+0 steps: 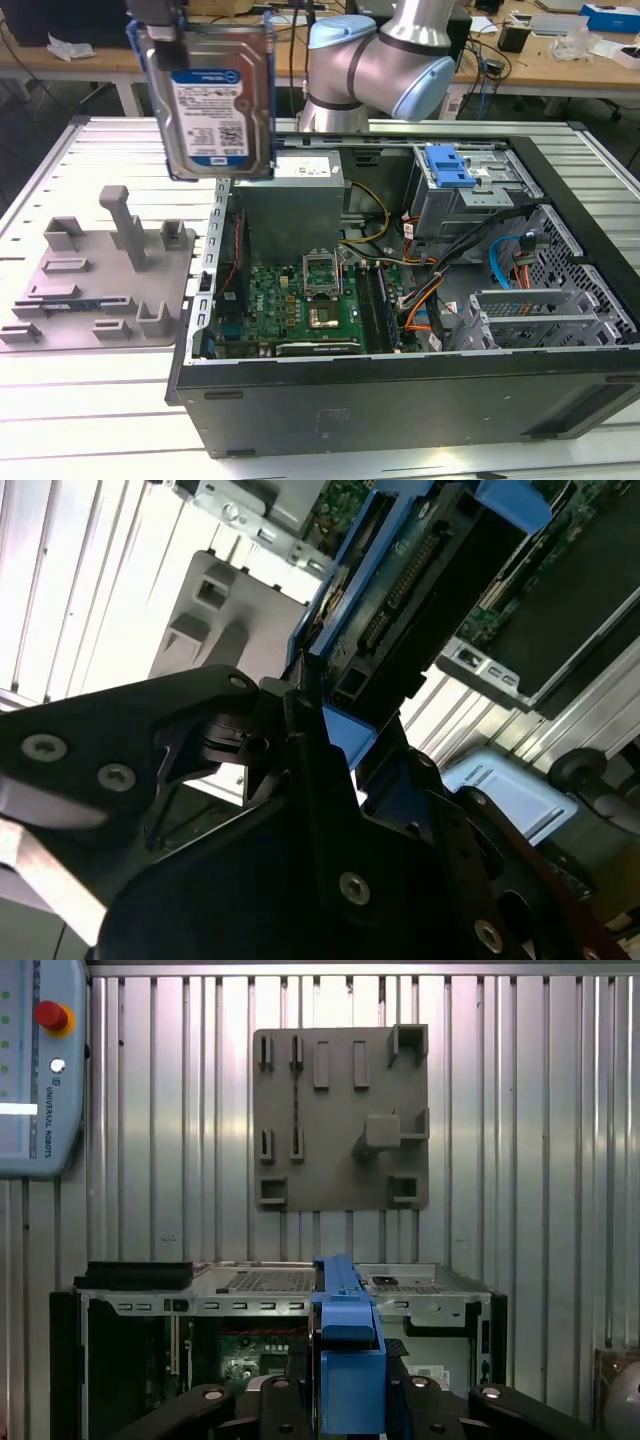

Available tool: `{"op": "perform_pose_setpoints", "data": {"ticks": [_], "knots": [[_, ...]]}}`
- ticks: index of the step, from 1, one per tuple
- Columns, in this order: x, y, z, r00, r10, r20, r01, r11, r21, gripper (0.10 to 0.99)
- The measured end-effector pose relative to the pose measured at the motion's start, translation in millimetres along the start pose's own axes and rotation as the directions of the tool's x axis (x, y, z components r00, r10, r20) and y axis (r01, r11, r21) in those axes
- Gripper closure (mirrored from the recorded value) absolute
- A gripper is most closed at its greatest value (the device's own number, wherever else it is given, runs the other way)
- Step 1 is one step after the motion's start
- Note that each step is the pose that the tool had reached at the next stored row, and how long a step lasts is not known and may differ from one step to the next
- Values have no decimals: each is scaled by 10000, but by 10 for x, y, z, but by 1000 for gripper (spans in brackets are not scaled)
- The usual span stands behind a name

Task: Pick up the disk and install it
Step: 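Pick up the disk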

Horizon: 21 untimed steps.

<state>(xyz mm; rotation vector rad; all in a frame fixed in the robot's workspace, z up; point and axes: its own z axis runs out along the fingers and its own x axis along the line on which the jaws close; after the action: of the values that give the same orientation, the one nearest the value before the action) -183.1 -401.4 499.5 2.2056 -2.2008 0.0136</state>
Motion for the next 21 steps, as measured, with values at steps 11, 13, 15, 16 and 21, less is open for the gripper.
{"op": "perform_pose_setpoints", "data": {"ticks": [11,13,15,16,21], "knots": [[295,-623,0,10000,-1,0,1,10000,1,722],[355,-740,0,10000,0,0,0,10000,0,722],[409,-846,0,10000,0,1,0,10000,0,722],[445,-920,0,10000,1,0,-1,10000,1,722],[579,-1186,0,10000,1,0,-1,10000,0,722]]}}
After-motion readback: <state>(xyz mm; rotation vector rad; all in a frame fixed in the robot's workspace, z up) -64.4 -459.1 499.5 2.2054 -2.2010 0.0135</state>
